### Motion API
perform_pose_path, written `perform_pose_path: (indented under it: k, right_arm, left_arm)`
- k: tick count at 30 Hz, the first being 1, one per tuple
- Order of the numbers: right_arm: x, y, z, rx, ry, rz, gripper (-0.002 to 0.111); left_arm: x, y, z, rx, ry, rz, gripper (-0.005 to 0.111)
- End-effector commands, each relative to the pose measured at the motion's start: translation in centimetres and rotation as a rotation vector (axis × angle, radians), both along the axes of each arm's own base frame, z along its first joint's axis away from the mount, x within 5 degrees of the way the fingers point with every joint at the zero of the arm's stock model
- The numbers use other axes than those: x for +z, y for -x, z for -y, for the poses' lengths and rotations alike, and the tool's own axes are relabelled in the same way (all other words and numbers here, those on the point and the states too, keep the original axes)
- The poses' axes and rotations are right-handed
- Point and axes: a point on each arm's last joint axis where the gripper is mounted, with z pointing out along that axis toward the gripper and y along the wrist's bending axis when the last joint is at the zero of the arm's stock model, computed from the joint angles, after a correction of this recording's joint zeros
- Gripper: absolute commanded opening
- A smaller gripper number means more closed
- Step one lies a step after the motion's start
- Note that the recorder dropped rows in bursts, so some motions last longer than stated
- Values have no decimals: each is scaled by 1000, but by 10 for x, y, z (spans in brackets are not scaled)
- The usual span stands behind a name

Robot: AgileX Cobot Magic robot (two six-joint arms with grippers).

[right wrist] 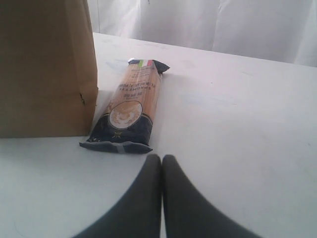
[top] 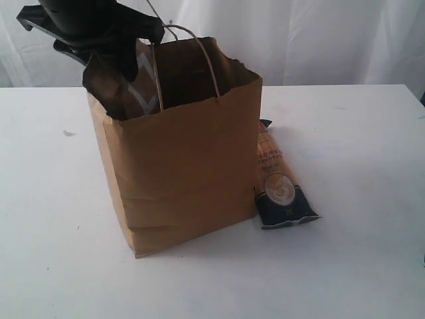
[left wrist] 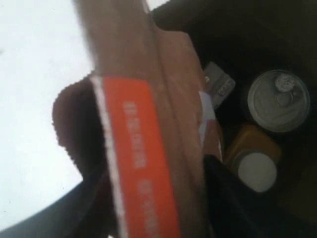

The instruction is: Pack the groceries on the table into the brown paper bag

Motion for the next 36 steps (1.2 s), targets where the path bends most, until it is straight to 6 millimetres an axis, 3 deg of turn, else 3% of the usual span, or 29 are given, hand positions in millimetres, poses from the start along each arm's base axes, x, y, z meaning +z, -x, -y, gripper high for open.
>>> perform_pose_path:
  k: [1, 8, 27, 30, 36]
  right_arm:
    - [0, 0, 0, -3, -2, 11, 0]
    - [0, 0, 0, -9, -26, 3, 0]
    - [-1, 0, 0, -9, -25, 1, 0]
    - [-1, 0, 0, -9, -25, 1, 0]
    - [-1, 0, 0, -10, -24, -3, 0]
  left_arm:
    - [1, 8, -3, -13, -27, -72, 74]
    - [10, 15, -3, -40, 14, -64, 77]
    - [58, 53, -31, -58, 53, 89, 75]
    - [66, 60, -37, -90, 39, 130, 62]
    - [89, 83, -57, -87, 32, 230, 18]
